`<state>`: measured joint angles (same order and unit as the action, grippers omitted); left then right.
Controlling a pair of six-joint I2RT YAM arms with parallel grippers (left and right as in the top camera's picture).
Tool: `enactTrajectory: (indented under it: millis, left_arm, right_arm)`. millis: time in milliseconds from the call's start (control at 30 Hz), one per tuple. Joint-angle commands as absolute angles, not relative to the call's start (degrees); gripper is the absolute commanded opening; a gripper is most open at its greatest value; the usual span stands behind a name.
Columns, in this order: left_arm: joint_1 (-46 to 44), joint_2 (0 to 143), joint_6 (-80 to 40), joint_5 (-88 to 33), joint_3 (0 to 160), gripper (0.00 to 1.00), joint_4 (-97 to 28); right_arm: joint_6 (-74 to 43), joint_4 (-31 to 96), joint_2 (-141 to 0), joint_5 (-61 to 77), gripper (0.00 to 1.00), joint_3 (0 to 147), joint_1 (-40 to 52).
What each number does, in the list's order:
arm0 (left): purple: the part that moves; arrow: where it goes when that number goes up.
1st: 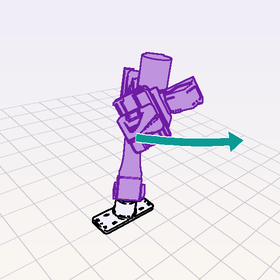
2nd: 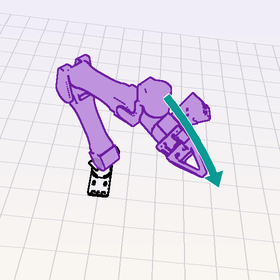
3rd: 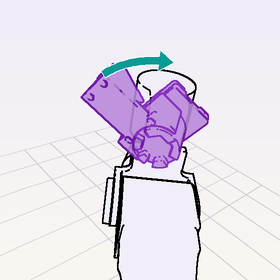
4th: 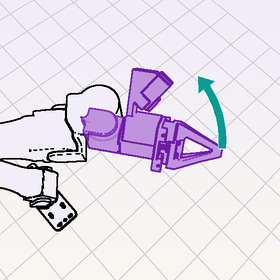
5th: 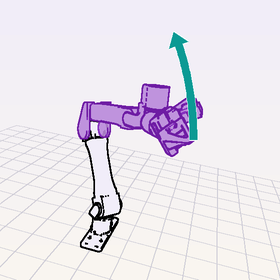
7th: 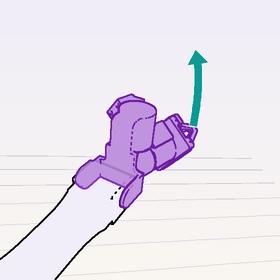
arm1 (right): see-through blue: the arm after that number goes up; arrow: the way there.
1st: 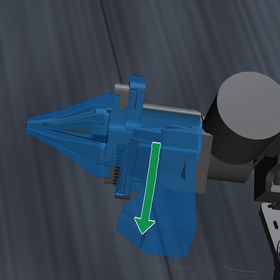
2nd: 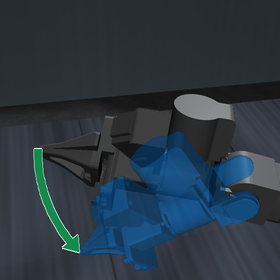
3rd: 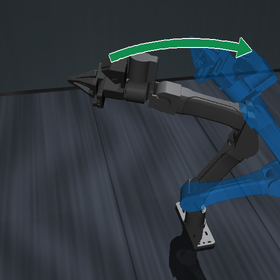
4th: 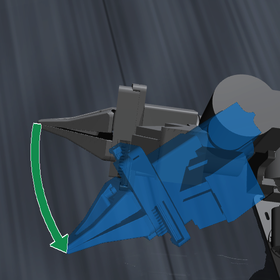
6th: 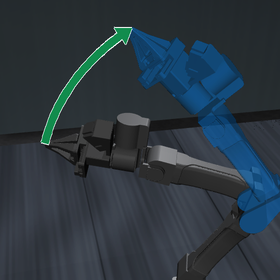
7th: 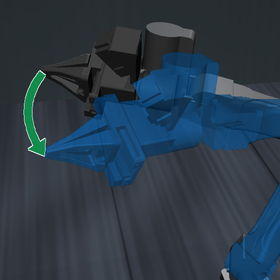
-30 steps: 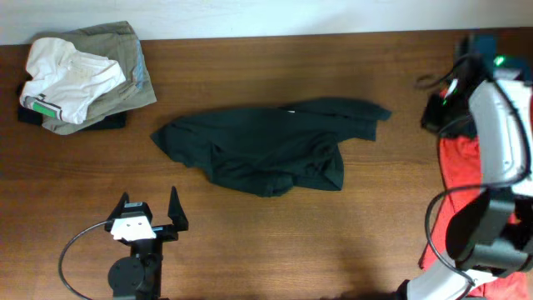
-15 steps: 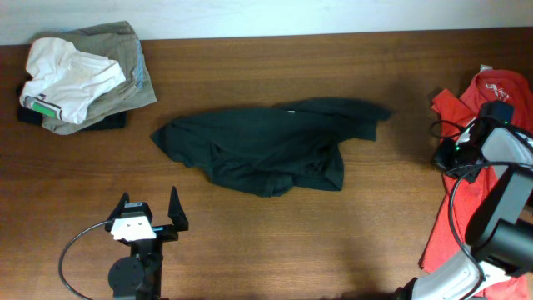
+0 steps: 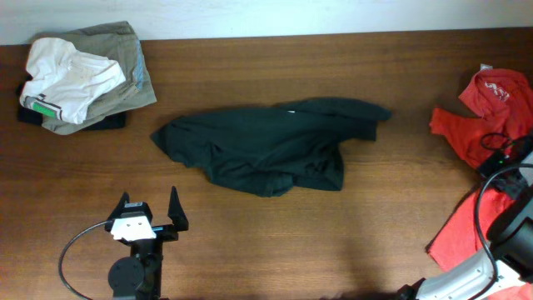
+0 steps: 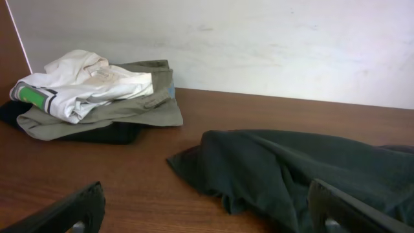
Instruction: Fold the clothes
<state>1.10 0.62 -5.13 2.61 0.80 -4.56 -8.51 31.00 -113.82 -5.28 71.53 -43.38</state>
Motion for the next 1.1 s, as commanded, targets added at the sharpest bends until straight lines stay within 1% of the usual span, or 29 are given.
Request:
enactTrajectory:
  millis: [0,67,167,233,300,367,433,600,633,667,700,767,833,900,1033,1067]
  left_arm:
    - [1.3,0.4,-4.2,2.8,0.5,0.99,-4.6]
    - [1.3,0.4,-4.2,2.8,0.5,0.99,-4.6]
    - [1.3,0.4,-4.2,2.8,0.5,0.99,-4.6]
    - [1.3,0.4,-4.2,2.8,0.5,0.99,-4.6]
    - [1.3,0.4,-4.2,2.8,0.5,0.99,-4.6]
    - [1.3,0.4,-4.2,2.8,0.5,0.99,-4.6]
    - [1.3,0.4,-4.2,2.8,0.5,0.99,-4.6]
    - [1.3,0.4,-4.2,2.8,0.5,0.99,-4.6]
    - [1.3,0.4,-4.2,2.8,0.5,0.99,-4.6]
    - [1.3,0.4,-4.2,2.8,0.5,0.99,-4.6]
    - [1.3,0.4,-4.2,2.8,0.5,0.99,-4.6]
    - [1.3,0.4,-4.2,2.8,0.5,0.99,-4.6]
    - [1.3,0.4,-4.2,2.8,0.5,0.99,-4.6]
    - [1.3,0.4,-4.2,2.8,0.5,0.99,-4.6]
    - [1.3,0.4,-4.2,2.8,0.5,0.99,-4.6]
    - [1.3,0.4,-4.2,2.8,0.5,0.99,-4.6]
  right_arm:
    - [-5.4,30.6,-115.6,-13.6,0.04,76.2,-46.7]
    - [-4.1,33.1,-115.6,-13.6,0.04,82.9,-48.9]
    - [-3.2,39.2,-115.6,-13.3,0.04,93.4,-49.5]
    - [-3.9,47.3,-115.6,-6.6,0.04,104.7,-48.9]
    - [-7.1,54.8,-115.3,3.5,0.04,112.0,-47.6]
    - [-8.0,61.4,-115.0,8.3,0.04,114.3,-45.8]
    - [-8.0,69.0,-114.9,8.4,0.04,114.0,-43.6]
    - [-11.6,78.6,-114.4,8.5,0.04,109.5,-39.6]
    - [-13.2,78.9,-113.8,9.8,0.04,106.8,-39.0]
    - [-13.2,78.2,-112.1,10.5,0.04,100.2,-37.8]
    - [-13.2,77.0,-111.4,10.2,0.04,97.6,-37.4]
    - [-17.2,68.4,-107.1,9.0,0.04,84.2,-37.3]
    - [-20.5,62.0,-104.0,9.0,0.04,74.5,-38.3]
    - [-20.7,59.5,-102.9,6.3,0.04,68.9,-39.0]
    - [-23.5,55.6,-102.9,2.5,0.04,63.1,-39.1]
    - [-25.8,54.1,-102.9,0.6,0.04,61.1,-39.2]
